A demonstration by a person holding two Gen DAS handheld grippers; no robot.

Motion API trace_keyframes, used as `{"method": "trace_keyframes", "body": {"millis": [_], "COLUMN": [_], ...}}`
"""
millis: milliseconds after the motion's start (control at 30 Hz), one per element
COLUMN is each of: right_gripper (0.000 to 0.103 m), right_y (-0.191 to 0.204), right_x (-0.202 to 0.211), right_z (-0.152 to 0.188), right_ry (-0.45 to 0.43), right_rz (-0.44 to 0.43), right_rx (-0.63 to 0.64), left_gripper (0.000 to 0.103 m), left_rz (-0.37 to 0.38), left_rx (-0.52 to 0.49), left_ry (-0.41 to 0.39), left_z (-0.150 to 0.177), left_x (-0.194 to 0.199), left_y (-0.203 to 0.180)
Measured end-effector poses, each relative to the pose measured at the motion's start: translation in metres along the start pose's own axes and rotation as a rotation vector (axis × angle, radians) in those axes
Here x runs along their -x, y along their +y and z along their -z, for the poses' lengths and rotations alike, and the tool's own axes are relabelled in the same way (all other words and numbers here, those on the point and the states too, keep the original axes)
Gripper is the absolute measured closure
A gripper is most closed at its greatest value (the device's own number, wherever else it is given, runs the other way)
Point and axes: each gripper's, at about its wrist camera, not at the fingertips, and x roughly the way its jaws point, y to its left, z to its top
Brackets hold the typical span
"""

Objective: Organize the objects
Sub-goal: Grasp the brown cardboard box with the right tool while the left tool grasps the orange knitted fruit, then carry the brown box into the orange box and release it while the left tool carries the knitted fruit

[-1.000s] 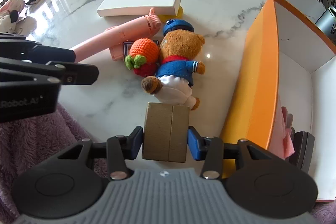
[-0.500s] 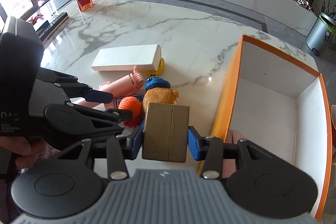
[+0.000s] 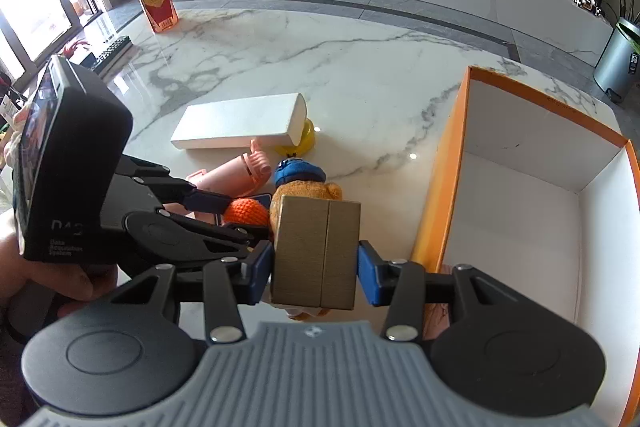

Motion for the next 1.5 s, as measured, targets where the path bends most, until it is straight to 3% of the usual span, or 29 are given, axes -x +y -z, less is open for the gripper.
{"method": "trace_keyframes", "body": {"millis": [267, 400, 533, 633, 733, 833, 1067, 1267, 1500], "right_gripper": [0.055, 0.055, 0.055, 0.055, 0.056, 0.056, 0.056, 0.056, 0.056], "right_y": [-0.017, -0.033, -0.061, -0.076, -0.101, -0.122, -0.157, -0.185, -0.188], "right_x": [0.044, 0.066, 0.084, 0.098, 0.109, 0.112, 0.100, 0.087, 0.067], "right_z": [0.008, 0.017, 0.030, 0.040, 0.049, 0.058, 0.072, 0.083, 0.084], "right_ry": [-0.095, -0.131, -0.139, -0.164, -0.169, -0.165, -0.111, -0.038, 0.037], "right_rz": [-0.025, 0.011, -0.067, 0.008, 0.015, 0.074, 0.213, 0.172, 0.152], "right_rx": [-0.046, -0.063, -0.140, -0.147, -0.208, -0.244, -0.216, -0.226, -0.237], "left_gripper": [0.057, 0.057, 0.057, 0.057, 0.057, 0.057, 0.057, 0.057, 0.057], "left_rz": [-0.021, 0.033, 0.086, 0.113, 0.133, 0.167, 0.228, 0.251, 0.266], "left_rx": [0.047, 0.020, -0.039, -0.081, -0.116, -0.158, -0.211, -0.226, -0.231], "left_ry": [-0.142, -0.212, -0.256, -0.275, -0.283, -0.286, -0.252, -0.203, -0.174], "left_z": [-0.004, -0.012, -0.020, -0.027, -0.034, -0.040, -0.052, -0.056, -0.052], "left_x": [0.065, 0.095, 0.110, 0.114, 0.113, 0.111, 0.086, 0.064, 0.053], "left_y": [-0.015, -0.041, -0.076, -0.100, -0.121, -0.145, -0.184, -0.195, -0.197]}}
